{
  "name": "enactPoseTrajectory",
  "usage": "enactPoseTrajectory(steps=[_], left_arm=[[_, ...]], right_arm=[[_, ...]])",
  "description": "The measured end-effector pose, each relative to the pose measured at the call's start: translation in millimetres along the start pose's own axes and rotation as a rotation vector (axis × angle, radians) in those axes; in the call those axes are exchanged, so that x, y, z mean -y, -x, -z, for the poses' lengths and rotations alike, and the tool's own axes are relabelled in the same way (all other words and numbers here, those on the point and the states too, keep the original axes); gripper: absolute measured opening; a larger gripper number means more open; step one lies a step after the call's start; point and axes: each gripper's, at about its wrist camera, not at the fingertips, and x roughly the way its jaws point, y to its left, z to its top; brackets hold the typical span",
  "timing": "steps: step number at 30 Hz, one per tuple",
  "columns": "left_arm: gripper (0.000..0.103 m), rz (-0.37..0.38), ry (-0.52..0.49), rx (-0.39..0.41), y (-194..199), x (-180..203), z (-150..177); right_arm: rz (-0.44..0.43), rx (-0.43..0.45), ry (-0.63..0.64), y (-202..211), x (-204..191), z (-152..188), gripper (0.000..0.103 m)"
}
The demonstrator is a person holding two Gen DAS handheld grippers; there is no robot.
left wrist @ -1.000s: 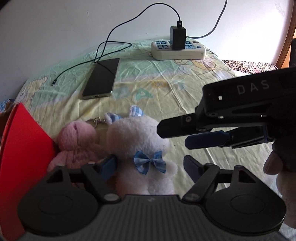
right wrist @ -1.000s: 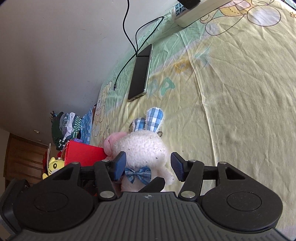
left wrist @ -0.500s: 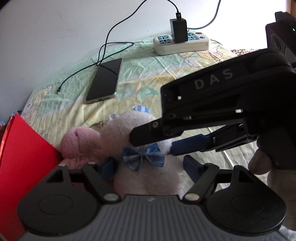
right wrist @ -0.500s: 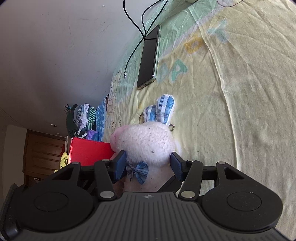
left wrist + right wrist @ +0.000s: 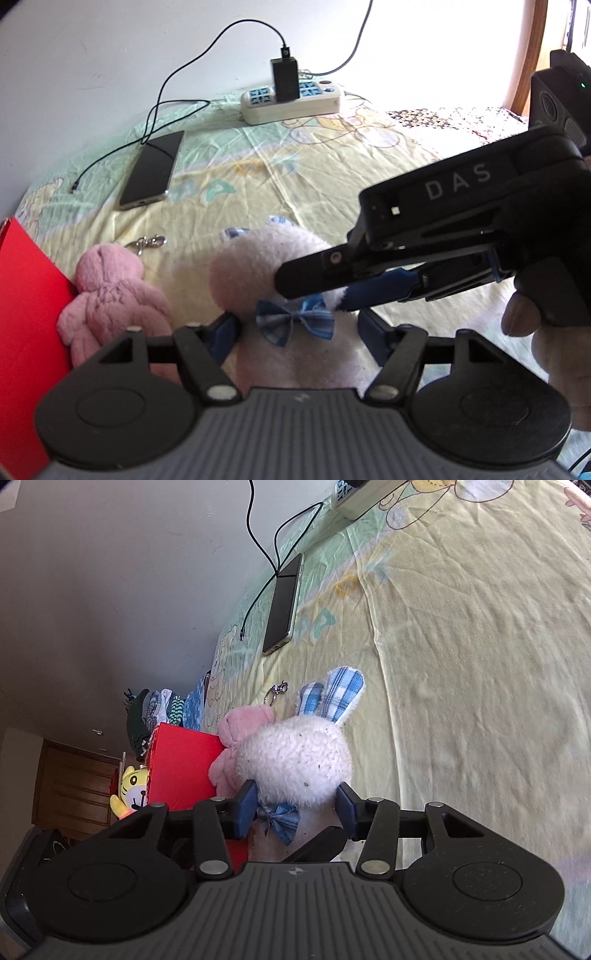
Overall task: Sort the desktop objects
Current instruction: 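Grasp the second white rabbit plush with blue bow with the right tool, then lift and carry the second white rabbit plush to the red box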
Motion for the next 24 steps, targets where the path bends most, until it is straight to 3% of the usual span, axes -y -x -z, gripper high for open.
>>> enactPoseTrajectory(steps=[6, 11, 14, 24], left_arm=[[0.070, 0.025, 0.020, 0.060, 31.9, 1.1, 7.1], [0.071, 0.017, 0.034, 0.155, 69.9, -13.5, 9.7], [0.074, -0.037, 0.014, 0.225, 89.7, -19.9, 15.7], [0.075, -0.087, 0.069, 0.333, 155.7, -96.1, 29.2]], right_arm=[[-0.006, 0.065, 0.057, 16.2, -23.6, 22.2, 0.050], [0.011, 0.083, 0.194, 7.2, -63.0, 44.1, 0.050], [-0.037, 0.136, 0.199, 4.8, -80.6, 50.6, 0.048], [-0.136, 0.180, 0.303, -28.7, -159.5, 67.2, 0.045]])
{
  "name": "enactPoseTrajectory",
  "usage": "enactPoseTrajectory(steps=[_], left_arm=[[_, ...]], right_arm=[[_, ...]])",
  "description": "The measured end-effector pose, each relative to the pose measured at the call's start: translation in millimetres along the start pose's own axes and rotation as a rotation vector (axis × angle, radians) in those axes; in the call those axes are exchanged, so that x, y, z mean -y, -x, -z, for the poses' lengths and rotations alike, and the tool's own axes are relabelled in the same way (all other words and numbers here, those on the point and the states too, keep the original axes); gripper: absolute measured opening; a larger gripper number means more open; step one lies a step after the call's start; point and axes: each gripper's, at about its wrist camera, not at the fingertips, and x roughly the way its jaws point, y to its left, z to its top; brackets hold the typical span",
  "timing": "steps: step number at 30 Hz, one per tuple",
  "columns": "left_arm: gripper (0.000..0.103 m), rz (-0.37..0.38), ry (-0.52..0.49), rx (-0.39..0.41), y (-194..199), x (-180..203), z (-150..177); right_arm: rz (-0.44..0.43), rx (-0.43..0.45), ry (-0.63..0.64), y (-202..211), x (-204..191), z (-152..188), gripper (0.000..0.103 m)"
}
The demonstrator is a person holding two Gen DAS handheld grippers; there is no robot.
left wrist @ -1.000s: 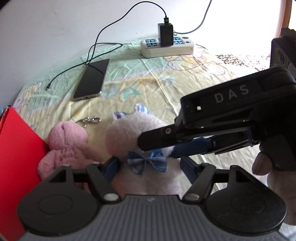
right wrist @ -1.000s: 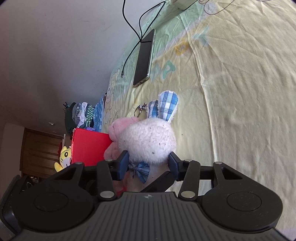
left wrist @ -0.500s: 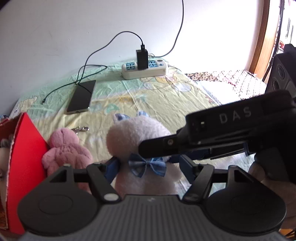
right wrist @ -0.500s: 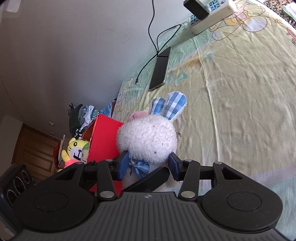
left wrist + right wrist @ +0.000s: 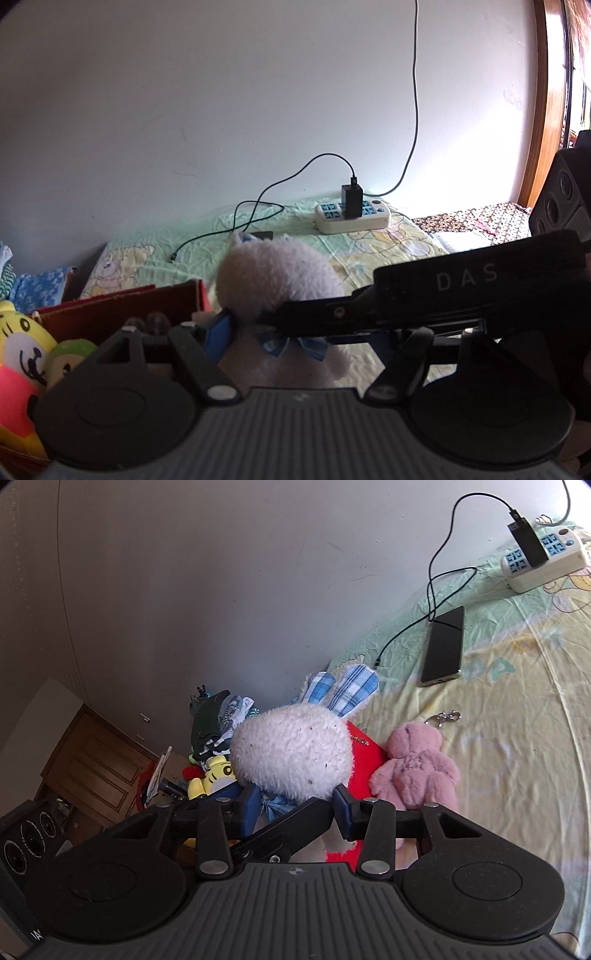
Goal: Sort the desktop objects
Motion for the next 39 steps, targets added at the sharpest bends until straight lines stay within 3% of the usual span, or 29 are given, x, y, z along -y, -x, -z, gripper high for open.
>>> enactPoseTrajectory(steps=[7, 12, 16, 27, 31, 35, 39], left_arm=[[0.076, -0.046, 0.030, 0.050, 27.9, -54.7, -0.3], [0.076, -0.028, 0.059, 0.004, 23.8, -88.3, 15.4], [0.076, 0.008, 0.069, -0.049, 9.5, -105.7, 30.3], [0.076, 0.091, -0.037, -0.153, -16.0, -113.2, 57.0], [0.076, 0.139, -0.053, -0.164, -17.1, -111.3, 59.1], [0.076, 0.138, -0.077, -0.154, -18.6, -108.0, 59.7], [0.076, 0.187, -0.008, -0.187, -24.9, -120.2, 60.2]], right_arm=[[-0.018, 0.003, 0.110, -40.7, -48.4, 2.3, 0.045], [0.072, -0.004, 0.220, -69.3, -69.2, 14.4, 0.045], [0.148, -0.024, 0.230, -87.3, -70.2, 26.4, 0.044], [0.349, 0.008, 0.352, -99.8, -82.8, 50.0, 0.046], [0.343, 0.047, 0.328, -89.7, -84.8, 50.9, 0.048], [0.342, 0.081, 0.326, -85.0, -89.4, 50.3, 0.046], [0.340, 0.080, 0.310, -87.2, -90.5, 50.8, 0.045]])
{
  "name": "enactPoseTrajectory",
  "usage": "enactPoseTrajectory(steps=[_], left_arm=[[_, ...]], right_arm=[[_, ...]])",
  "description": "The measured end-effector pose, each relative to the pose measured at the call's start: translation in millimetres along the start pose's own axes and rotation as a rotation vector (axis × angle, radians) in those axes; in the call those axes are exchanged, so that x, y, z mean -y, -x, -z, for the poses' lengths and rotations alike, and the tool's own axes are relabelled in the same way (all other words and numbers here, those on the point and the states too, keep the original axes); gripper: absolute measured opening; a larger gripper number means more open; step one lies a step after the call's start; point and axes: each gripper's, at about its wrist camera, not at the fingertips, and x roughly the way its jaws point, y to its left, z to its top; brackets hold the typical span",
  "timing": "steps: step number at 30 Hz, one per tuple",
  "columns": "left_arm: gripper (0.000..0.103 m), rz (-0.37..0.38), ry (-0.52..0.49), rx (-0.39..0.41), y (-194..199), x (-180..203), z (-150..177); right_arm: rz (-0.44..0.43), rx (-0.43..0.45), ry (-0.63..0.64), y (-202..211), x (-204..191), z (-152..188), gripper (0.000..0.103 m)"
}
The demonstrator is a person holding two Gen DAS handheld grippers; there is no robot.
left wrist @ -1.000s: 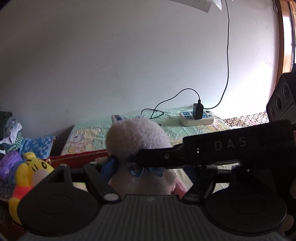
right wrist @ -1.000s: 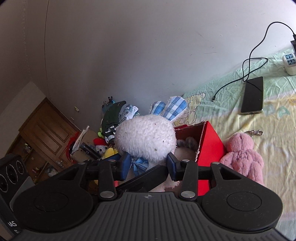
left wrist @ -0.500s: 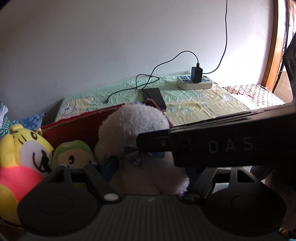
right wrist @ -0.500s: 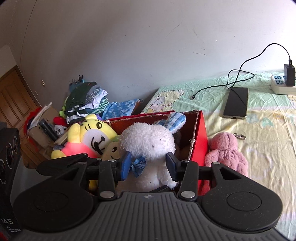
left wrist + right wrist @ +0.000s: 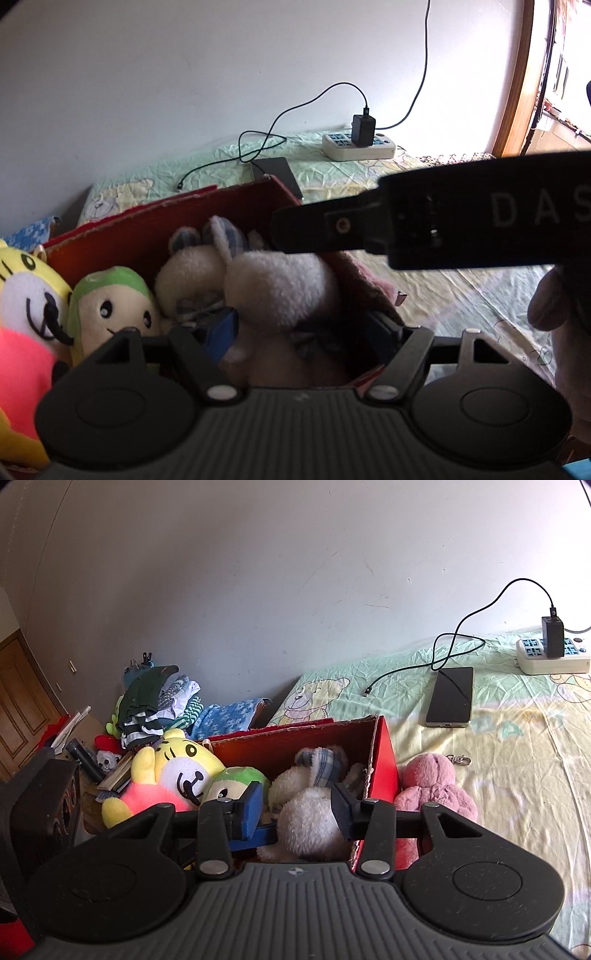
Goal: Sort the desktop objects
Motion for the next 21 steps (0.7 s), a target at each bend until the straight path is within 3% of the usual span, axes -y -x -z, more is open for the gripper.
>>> enactPoseTrajectory(steps=[11, 14, 21], left_arm=[[0.081, 0.018, 0.065, -0.013, 9.7, -13.5, -4.7], [0.090, -0.021, 0.091, 0.010, 22.9, -20.2, -8.2], [0.090, -0.143, 0.124, -0.046, 28.1, -29.1, -14.7]], right_arm=[[0.025, -0.026, -0.014, -5.6, -3.0, 2.5, 0.045], [0.025, -0.032, -0.040, -5.5, -0.5, 2.5, 0.044], [0.028, -0.061, -0.087, -12.0, 0.7, 6.7, 0.042]])
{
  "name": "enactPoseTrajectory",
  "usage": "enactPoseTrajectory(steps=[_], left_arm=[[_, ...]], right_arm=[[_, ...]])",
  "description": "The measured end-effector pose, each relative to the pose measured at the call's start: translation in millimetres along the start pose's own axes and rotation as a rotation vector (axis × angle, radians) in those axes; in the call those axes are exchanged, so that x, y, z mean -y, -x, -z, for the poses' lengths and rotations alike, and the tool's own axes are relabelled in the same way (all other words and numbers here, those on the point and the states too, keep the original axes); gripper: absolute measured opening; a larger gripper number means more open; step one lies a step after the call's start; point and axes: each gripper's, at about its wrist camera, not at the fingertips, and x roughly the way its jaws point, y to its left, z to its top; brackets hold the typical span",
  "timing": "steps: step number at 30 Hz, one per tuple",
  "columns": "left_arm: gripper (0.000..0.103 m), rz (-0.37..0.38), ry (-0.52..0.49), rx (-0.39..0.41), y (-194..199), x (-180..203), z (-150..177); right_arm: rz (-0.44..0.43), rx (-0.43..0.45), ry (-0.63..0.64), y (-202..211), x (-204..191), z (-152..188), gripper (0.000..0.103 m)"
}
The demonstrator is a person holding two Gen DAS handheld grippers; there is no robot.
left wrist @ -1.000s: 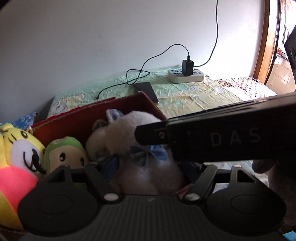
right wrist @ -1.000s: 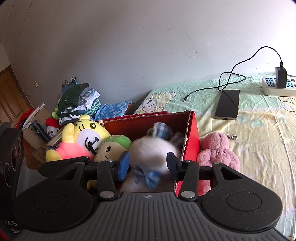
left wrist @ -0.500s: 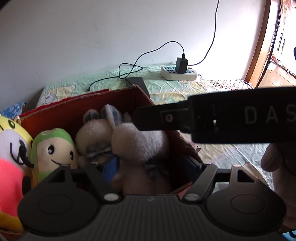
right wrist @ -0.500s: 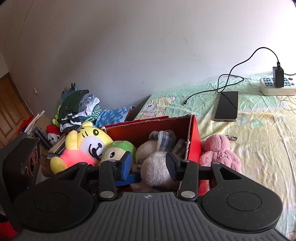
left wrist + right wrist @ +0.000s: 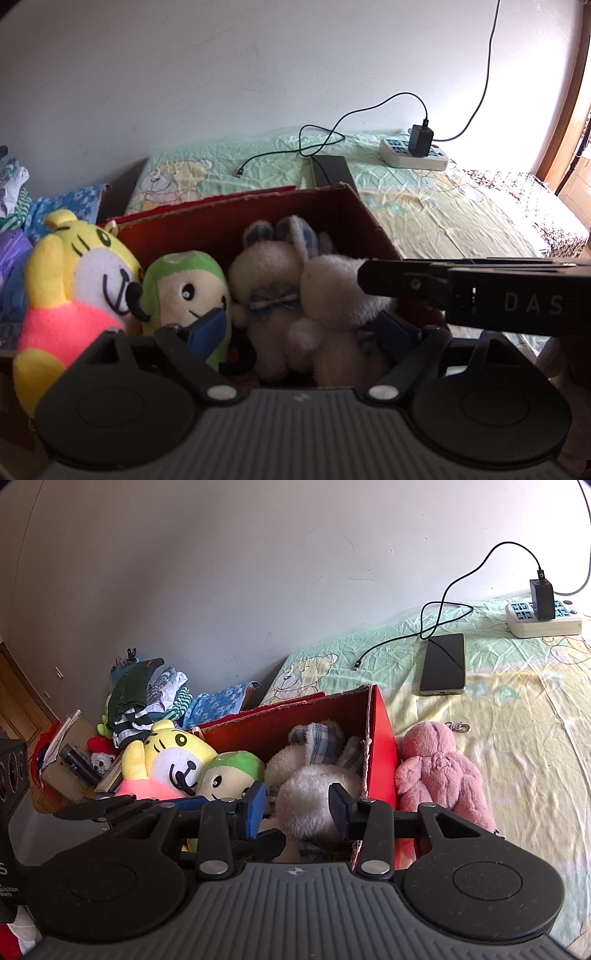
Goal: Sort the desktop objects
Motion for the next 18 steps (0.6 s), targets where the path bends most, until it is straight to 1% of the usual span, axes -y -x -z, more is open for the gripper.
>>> enactPoseTrajectory(steps=[7, 10, 14, 18], left_arm=[[0.090, -0.073, 0.029, -0.060, 1.1, -7.7, 2.4], [0.090, -0.100, 0.045, -0.080, -0.6, -12.4, 4.5], [0.090, -0.116, 0.062, -0.102, -2.3, -16.6, 7.1], [0.090, -0.132, 0.057, -0.120, -4.0, -16.0, 9.7]], right_arm=[[0.008, -0.027, 0.003, -7.3, -3.3, 3.8, 0.043], [0.016, -0.024, 0.002, -8.3, -4.0, 5.6, 0.043], [0.026, -0.026, 0.011, -9.5, -5.8, 7.1, 0.043], [0.038, -0.035, 0.014, -11.1, -6.5, 10.2, 0.043]])
